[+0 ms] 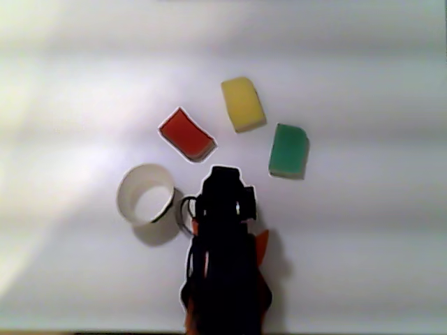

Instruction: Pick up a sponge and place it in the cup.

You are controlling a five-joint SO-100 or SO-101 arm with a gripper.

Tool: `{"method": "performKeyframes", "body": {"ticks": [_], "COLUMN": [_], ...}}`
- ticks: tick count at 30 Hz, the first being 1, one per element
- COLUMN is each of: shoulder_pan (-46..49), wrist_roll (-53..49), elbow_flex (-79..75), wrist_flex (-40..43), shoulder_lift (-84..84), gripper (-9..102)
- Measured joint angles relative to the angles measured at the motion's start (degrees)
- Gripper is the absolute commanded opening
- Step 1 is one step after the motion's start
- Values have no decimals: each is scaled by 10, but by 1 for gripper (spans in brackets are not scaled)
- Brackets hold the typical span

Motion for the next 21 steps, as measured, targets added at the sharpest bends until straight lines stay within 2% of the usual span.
{"method": "performKeyframes", "body": {"ticks": [12, 16, 18, 21], "shoulder_pan": [-69, -99, -105, -111], "wrist_roll": [-11, -11, -11, -37], "elbow_flex": [-310, -370, -396, -432], "wrist_flex": [23, 19, 19, -9], "shoulder_lift": [-341, -388, -410, -449], "gripper": [0, 10, 34, 31]}}
